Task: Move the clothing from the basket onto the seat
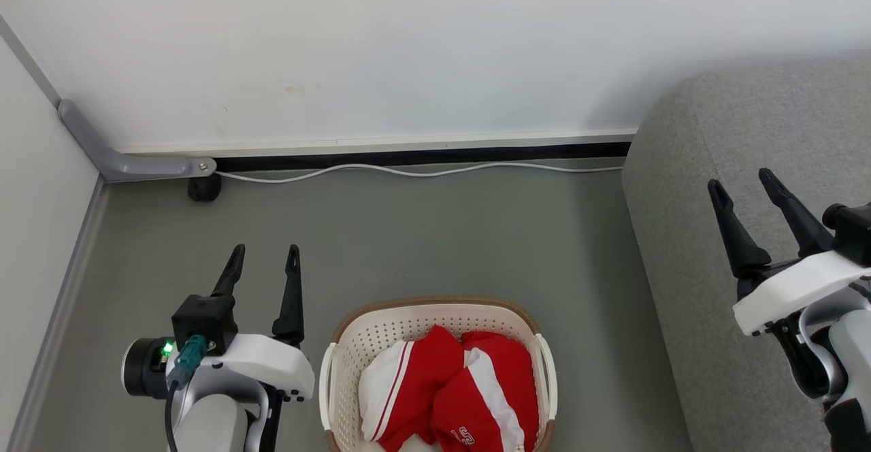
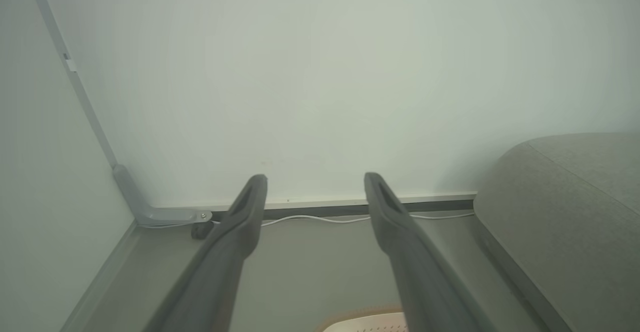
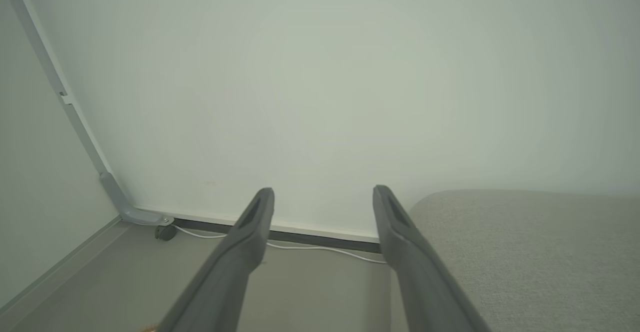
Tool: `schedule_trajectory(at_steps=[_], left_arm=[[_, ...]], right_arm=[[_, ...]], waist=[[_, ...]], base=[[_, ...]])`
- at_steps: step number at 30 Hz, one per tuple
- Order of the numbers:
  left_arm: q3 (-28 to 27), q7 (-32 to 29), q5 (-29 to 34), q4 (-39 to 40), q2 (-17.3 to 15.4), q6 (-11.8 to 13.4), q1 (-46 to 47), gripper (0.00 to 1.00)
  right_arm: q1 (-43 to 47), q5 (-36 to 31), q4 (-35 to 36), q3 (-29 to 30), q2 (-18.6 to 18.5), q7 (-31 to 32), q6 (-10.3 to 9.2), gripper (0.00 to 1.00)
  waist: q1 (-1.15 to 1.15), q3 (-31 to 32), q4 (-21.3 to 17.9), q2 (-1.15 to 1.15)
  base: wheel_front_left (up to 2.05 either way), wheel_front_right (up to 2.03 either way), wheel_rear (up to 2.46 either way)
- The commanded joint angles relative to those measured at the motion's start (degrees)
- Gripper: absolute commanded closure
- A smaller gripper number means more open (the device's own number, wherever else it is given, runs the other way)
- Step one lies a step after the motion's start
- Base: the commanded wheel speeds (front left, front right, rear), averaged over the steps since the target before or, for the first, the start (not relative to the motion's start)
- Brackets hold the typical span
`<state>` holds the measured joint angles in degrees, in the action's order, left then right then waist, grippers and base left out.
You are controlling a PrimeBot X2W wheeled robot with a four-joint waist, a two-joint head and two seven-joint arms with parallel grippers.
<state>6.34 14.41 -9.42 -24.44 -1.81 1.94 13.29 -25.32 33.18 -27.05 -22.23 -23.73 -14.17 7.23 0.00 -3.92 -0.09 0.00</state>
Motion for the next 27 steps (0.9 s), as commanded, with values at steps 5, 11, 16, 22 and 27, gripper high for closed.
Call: schedule_trajectory(at_steps=[5,11,16,22,27], left_arm=[[-1.56,0.59,-0.98,1.86,-1.07,1.57,2.06,0.0],[-1.7,0.59,-2.25,1.64,-1.07,1.66,1.85,0.0],[-1.31,0.59,-2.89,1.5,-1.07,1.62,1.77,0.0],[-0.21,0.59,-3.7,1.51,-1.07,1.72,1.76,0.0],[2.11,0.59,-5.17,2.07,-1.07,3.07,2.3,0.0]], right_arm=[[-0.4,-1.44,1.24,2.02,-0.21,-0.83,0.25,0.0],[0.13,-2.39,1.56,3.63,0.33,-0.83,0.25,0.0],[0.18,-2.55,1.67,3.86,0.53,-0.83,0.25,0.0],[-0.1,-2.2,2.32,4.2,0.07,-0.83,0.25,0.0],[-0.99,-1.79,5.04,4.99,-1.27,-0.83,0.25,0.0]], waist=[[0.0,-0.06,-0.07,0.0],[0.0,-0.28,-0.14,0.0],[0.0,-0.39,-0.22,0.0],[0.0,-1.69,-0.31,0.0],[0.0,-5.28,-0.62,0.0]], base=[[0.0,0.0,0.0],[0.0,0.0,0.0],[0.0,0.0,0.0],[0.0,0.0,0.0],[0.0,0.0,0.0]])
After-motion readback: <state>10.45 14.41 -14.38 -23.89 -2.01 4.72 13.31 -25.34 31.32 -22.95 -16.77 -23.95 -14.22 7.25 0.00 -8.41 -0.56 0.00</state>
